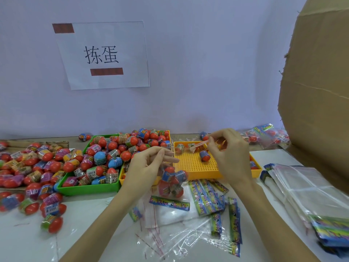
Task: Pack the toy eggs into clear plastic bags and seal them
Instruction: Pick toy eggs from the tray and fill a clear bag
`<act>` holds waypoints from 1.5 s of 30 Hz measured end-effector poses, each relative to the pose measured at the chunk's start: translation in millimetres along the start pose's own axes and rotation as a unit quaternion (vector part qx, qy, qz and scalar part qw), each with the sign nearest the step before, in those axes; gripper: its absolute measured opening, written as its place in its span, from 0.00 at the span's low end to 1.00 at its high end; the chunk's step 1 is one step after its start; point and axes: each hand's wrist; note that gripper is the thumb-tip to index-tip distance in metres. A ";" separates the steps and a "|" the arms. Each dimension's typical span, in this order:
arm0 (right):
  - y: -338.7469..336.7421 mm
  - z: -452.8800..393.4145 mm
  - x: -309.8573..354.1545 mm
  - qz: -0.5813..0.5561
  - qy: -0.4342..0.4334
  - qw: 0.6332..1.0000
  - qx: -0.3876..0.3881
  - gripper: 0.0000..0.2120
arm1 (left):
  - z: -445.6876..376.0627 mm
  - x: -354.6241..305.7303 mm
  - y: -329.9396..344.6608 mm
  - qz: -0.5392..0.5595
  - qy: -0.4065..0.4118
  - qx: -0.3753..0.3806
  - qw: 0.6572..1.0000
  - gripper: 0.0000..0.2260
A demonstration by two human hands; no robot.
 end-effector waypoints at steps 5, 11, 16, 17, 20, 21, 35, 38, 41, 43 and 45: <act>-9.4 -10.6 -14.0 0.002 0.035 0.998 -0.059 0.01 | -1.6 4.4 -2.6 0.000 0.001 -0.016 1.000 0.12; -13.0 -18.3 -24.7 0.009 0.092 0.991 -0.094 0.03 | -2.8 5.8 -5.4 -0.016 0.008 -0.055 0.998 0.13; -13.9 -15.9 -23.4 -0.012 0.086 0.990 0.113 0.03 | -5.1 6.6 -11.1 -0.017 -0.005 -0.088 0.996 0.13; -9.7 -11.7 -20.3 -0.013 0.080 0.981 0.174 0.04 | -4.9 6.6 -10.7 -0.021 -0.004 -0.089 0.996 0.13; 3.6 -0.1 -13.0 0.019 0.030 0.962 0.269 0.03 | -4.5 6.6 -9.9 -0.029 0.001 -0.094 0.995 0.12; 6.4 2.4 -10.9 0.028 0.011 0.959 0.282 0.03 | -4.5 6.6 -9.9 -0.032 0.003 -0.094 0.995 0.12; 12.2 12.2 2.9 -0.098 0.062 0.938 0.326 0.14 | -3.7 10.0 -7.8 -0.034 0.003 -0.093 0.995 0.12; 13.7 12.5 9.3 -0.173 0.106 0.923 0.328 0.10 | -3.3 11.4 -7.6 -0.035 0.000 -0.094 0.995 0.12; 13.3 14.8 10.3 -0.197 0.125 0.912 0.339 0.08 | -2.9 13.5 -7.0 -0.027 -0.003 -0.090 0.996 0.12; 14.2 17.0 10.3 -0.203 0.129 0.908 0.342 0.05 | -2.5 14.8 -7.0 -0.012 -0.010 -0.076 0.997 0.12; 15.7 18.2 8.9 -0.208 0.140 0.910 0.330 0.03 | -3.2 14.9 -6.9 0.014 -0.037 -0.060 0.997 0.12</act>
Point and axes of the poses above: each hand's wrist, its own z-axis away from the middle knuckle, its own y-axis out of the palm, x = y × z, and after that the axes turned 14 degrees about y, right-handed
